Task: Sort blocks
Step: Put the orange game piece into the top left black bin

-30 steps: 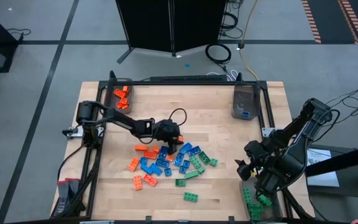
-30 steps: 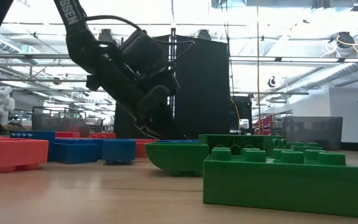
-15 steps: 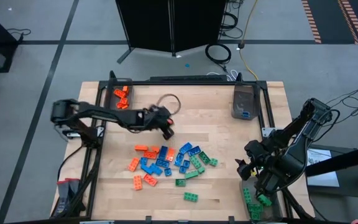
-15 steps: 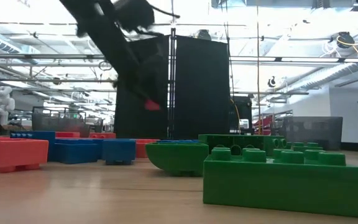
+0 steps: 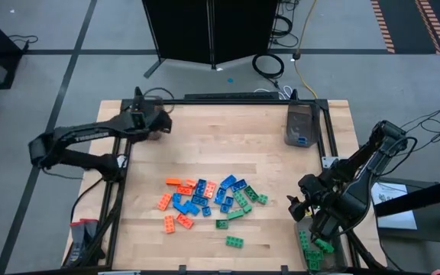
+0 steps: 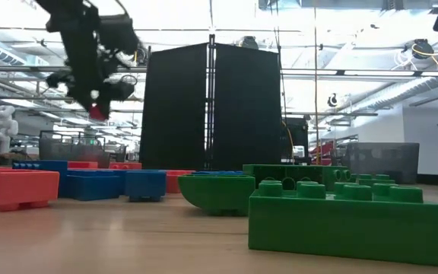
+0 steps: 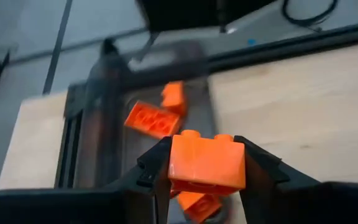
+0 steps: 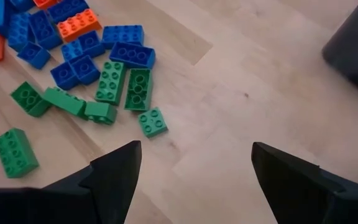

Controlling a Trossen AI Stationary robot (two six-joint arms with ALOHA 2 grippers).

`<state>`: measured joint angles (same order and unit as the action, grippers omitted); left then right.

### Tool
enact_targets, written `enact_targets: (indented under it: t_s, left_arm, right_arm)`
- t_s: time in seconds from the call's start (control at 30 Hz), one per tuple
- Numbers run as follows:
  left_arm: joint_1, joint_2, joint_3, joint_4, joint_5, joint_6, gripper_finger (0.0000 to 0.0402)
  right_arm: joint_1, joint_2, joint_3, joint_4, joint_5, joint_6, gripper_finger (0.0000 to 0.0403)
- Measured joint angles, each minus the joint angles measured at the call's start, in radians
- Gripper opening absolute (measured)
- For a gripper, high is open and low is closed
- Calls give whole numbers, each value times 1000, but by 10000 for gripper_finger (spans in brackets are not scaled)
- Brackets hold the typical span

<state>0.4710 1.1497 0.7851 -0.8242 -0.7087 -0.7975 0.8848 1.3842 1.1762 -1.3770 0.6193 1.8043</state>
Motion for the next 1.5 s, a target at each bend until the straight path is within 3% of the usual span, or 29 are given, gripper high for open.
enact_targets:
  t_s: [0.2,0.33,0.7,0.93,1.07,1.27,1.4,1.5]
  left_arm:
    - [119,-17,-123,-1,107,-87,129]
    - [151,-17,-189,-1,125,-158,129]
    - [174,-19,-190,58,103,-138,132]
    - [190,-19,-190,84,128,-28,278]
    - [189,-19,-168,81,183,105,325]
    - [133,-67,-68,157,362,341,333]
    - [66,-144,20,254,592,552,334]
    - [-17,-193,52,217,751,690,334]
  right_arm:
    - [0,0,-7,36,2,16,299]
    - [0,0,-7,46,3,16,299]
    - [0,0,-7,49,4,11,299]
    - [0,0,-7,50,4,15,299]
    - [0,0,-7,50,5,14,299]
    - [0,0,-7,50,5,14,299]
    - [0,0,-7,50,5,14,299]
    - [0,0,-7,50,5,15,299]
